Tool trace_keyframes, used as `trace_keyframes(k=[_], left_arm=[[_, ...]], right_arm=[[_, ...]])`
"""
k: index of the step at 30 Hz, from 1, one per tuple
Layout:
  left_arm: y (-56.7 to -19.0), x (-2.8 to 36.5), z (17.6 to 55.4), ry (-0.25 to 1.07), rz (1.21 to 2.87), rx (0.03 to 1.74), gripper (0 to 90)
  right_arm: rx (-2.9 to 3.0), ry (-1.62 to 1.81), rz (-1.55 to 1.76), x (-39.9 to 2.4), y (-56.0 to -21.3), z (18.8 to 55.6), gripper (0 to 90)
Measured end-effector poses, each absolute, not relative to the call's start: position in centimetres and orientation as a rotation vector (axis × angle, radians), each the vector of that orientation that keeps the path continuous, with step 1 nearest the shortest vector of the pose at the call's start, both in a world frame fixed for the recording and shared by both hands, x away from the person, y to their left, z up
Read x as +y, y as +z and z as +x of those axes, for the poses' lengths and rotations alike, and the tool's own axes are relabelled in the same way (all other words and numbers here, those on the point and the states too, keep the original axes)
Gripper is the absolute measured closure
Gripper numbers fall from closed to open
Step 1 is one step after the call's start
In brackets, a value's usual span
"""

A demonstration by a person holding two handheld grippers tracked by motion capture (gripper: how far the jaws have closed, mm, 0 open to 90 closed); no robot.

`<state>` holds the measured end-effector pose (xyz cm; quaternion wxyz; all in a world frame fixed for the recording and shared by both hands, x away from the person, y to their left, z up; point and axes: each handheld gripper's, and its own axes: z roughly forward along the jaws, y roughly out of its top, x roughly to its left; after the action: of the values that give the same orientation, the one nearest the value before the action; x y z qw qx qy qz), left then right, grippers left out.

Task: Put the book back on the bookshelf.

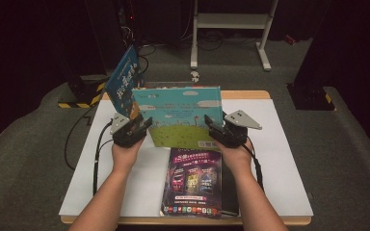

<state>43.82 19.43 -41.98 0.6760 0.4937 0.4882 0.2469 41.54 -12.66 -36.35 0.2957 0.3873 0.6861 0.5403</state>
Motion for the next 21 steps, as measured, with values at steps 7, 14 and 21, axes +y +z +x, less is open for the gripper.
trace_keyframes(k=[7, 14, 21], left_arm=[[-42.1, 18.9, 44.2, 0.623, 1.14, 1.124, 54.9], [-42.2, 19.1, 44.3, 0.598, 1.12, 1.124, 55.8], [-42.1, 19.0, 44.4, 0.606, 1.12, 1.13, 55.9]], right_arm=[[1.842, 1.47, 0.996, -12.9, -36.5, 41.1, 52.3], [1.867, 1.538, 0.927, -13.7, -36.8, 40.7, 60.2], [1.897, 1.576, 0.872, -14.4, -37.0, 40.7, 63.4]])
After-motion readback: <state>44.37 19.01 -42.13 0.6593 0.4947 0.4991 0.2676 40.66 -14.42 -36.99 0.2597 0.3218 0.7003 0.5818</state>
